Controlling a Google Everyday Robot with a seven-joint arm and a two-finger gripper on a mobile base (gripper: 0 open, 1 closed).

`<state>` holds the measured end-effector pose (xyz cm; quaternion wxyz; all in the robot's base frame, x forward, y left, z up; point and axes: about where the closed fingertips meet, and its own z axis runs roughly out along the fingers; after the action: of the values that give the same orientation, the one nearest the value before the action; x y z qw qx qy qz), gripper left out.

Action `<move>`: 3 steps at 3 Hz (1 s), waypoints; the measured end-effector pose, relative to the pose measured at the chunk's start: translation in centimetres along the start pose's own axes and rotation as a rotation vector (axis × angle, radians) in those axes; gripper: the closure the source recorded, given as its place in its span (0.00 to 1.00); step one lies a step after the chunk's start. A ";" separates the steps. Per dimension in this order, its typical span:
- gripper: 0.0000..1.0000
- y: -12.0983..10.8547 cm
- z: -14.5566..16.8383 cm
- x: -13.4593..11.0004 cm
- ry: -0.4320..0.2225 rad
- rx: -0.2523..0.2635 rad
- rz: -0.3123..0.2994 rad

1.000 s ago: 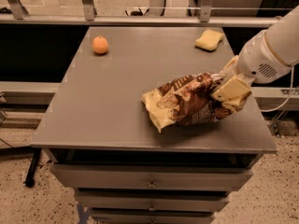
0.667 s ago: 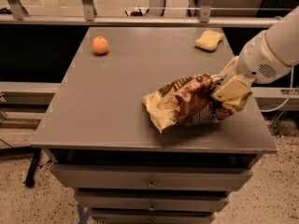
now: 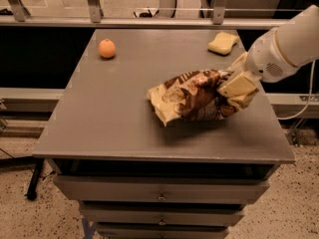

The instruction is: Move brown chip bag near sponge

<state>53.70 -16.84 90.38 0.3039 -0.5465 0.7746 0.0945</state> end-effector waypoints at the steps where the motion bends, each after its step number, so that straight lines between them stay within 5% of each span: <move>1: 1.00 -3.8 0.7 -1.6 -0.049 0.072 -0.034; 3: 1.00 -12.9 2.7 -4.1 -0.148 0.209 -0.049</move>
Offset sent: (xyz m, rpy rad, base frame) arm 0.1453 -0.0126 0.0345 0.0743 -0.2749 -0.0564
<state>67.26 -17.30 92.97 0.4178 -0.5220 0.7422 0.0459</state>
